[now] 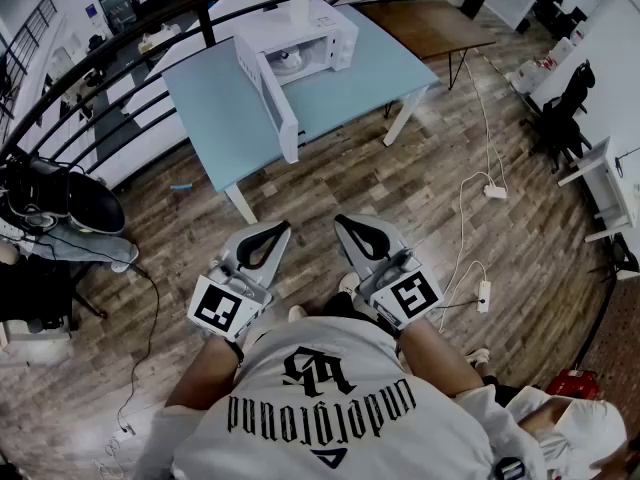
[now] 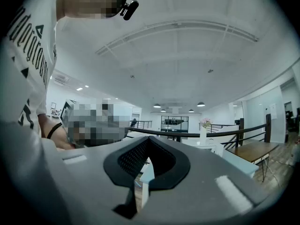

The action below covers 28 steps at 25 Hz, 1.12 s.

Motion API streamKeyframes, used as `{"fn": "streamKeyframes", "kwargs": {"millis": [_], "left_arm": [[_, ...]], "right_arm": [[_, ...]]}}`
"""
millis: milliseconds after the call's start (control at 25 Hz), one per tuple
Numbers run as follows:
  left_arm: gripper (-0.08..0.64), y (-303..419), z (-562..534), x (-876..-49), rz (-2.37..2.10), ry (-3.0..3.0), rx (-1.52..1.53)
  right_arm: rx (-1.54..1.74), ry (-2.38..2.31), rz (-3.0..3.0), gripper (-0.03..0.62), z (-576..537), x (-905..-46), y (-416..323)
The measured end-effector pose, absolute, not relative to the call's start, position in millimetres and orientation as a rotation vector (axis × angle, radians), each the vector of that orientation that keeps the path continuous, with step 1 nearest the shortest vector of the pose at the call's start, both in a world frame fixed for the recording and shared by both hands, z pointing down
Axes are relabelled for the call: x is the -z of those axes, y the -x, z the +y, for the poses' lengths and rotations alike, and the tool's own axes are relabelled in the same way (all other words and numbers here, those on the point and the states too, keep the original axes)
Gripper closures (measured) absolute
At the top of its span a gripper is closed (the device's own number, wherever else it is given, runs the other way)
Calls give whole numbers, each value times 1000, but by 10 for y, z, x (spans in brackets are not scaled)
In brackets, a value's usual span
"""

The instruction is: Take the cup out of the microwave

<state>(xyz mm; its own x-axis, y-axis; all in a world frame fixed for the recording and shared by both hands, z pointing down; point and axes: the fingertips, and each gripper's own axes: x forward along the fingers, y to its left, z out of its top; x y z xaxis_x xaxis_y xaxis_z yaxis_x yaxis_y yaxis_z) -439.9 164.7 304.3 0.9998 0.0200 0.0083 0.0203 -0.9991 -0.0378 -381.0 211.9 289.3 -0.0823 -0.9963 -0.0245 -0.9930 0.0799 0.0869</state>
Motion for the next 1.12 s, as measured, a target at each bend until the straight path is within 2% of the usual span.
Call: {"fn": "streamKeyframes", "kwargs": {"millis": [440, 1120], "left_arm": [[509, 3816, 1598, -3098, -56, 3110, 49], [510, 2171, 1536, -3212, 26, 3047, 37]], "right_arm": [[120, -2113, -2314, 592, 2076, -2918, 3322], [73, -2011, -2374, 592, 2182, -2987, 1799]]}}
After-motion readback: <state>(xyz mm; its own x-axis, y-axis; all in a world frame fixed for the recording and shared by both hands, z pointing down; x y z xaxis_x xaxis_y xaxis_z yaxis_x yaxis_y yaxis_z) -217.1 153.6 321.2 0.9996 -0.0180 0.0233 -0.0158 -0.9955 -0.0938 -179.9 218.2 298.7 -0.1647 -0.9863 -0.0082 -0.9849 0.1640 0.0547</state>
